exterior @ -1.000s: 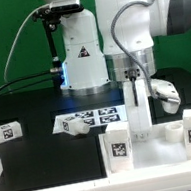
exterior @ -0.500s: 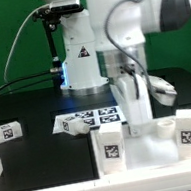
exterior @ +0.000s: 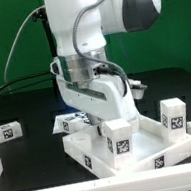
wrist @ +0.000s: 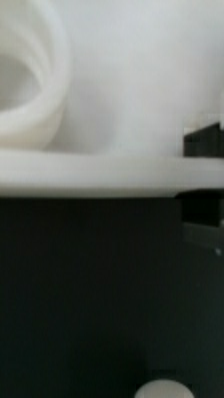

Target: Assemble square table

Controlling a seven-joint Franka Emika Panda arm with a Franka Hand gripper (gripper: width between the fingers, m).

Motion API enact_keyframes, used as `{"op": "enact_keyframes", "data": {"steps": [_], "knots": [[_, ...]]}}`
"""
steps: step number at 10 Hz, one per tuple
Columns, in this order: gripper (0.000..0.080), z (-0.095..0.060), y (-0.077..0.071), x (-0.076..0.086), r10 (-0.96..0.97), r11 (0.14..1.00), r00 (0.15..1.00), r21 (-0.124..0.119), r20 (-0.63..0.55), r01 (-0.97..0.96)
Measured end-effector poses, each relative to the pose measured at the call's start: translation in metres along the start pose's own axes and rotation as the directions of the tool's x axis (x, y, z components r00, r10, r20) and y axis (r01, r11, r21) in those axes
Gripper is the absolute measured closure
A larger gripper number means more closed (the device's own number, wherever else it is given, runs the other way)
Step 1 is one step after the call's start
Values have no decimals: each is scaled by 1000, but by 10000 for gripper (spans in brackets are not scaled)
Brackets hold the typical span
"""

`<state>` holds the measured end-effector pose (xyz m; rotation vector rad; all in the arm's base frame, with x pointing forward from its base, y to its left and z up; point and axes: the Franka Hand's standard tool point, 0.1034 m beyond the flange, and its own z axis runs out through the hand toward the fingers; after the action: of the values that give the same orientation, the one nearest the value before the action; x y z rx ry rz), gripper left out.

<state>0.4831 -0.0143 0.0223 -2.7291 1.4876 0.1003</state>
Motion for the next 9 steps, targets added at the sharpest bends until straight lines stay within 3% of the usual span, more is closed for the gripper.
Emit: {"op": "enact_keyframes", "data": {"steps": [2, 4, 5, 8, 9], "knots": [[748, -5, 0, 19, -238, 971, 971, 9, -5, 238], [748, -10, -9, 48, -527, 849, 850, 27, -12, 527], [748, -10, -12, 53, -611, 790, 791, 30, -32, 612], [748, -7, -6, 54, -742, 670, 670, 4, -21, 742], [748, -9, -7, 58, -820, 572, 572, -8, -9, 820]]}}
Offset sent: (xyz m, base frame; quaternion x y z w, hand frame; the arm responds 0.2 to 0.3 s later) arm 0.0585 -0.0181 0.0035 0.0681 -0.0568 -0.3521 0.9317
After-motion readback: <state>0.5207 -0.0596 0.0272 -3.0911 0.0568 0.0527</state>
